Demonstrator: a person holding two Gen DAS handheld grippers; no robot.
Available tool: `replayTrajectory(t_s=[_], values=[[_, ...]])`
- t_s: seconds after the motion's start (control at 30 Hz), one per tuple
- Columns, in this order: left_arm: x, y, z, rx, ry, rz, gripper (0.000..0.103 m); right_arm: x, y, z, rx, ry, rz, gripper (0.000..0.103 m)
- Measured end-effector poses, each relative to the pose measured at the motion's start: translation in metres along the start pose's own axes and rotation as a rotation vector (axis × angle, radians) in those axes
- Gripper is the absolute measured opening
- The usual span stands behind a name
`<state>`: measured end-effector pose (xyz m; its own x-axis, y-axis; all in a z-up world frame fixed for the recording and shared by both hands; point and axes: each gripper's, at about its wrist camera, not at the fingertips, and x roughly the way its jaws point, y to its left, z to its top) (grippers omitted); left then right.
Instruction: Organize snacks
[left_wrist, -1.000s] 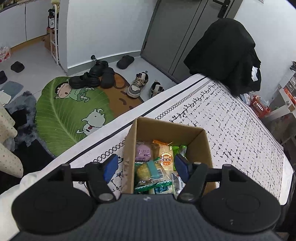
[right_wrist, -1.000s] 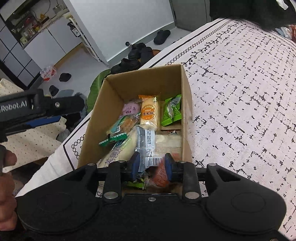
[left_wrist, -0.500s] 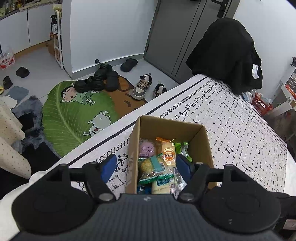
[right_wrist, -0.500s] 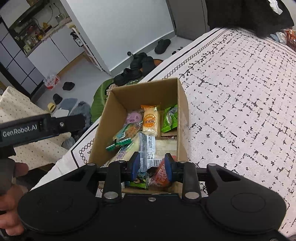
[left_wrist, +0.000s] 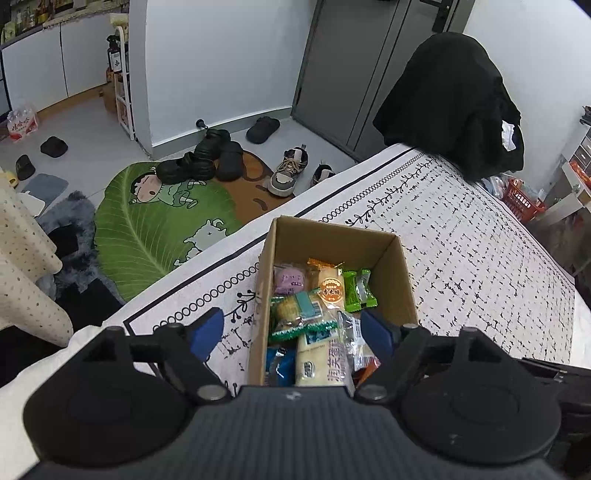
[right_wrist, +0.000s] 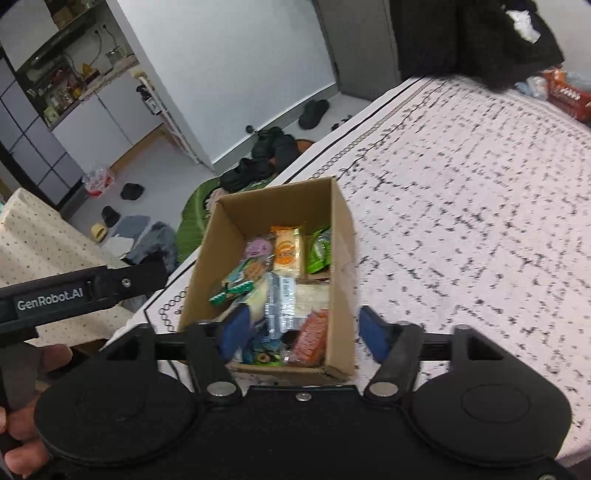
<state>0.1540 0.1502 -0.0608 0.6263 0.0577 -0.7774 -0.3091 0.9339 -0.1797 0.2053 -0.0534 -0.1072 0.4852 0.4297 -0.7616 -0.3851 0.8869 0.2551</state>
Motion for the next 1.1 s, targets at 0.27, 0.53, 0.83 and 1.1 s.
replayTrajectory(t_s=[0.27,0.53,0.83,1.1], values=[[-0.017,-0.01,-0.01,0.037,-0.029,0.036,0.085,-0.019,-0.008,-0.01,0.022,-0.077,-0.045,0.093],[-0.032,-0.025,-0.021,0.101,-0.017,0.082,0.085,-0.053,-0.022,-0.017,0.068,-0.145,-0.089,0.103],[-0.059,-0.033,-0.036,0.163,0.0,0.078,0.089,-0.084,-0.035,-0.034,0.086,-0.153,-0.11,0.103],[-0.086,-0.03,-0.045,0.139,-0.036,0.069,0.089,-0.12,-0.039,-0.043,0.084,-0.196,-0.12,0.103]])
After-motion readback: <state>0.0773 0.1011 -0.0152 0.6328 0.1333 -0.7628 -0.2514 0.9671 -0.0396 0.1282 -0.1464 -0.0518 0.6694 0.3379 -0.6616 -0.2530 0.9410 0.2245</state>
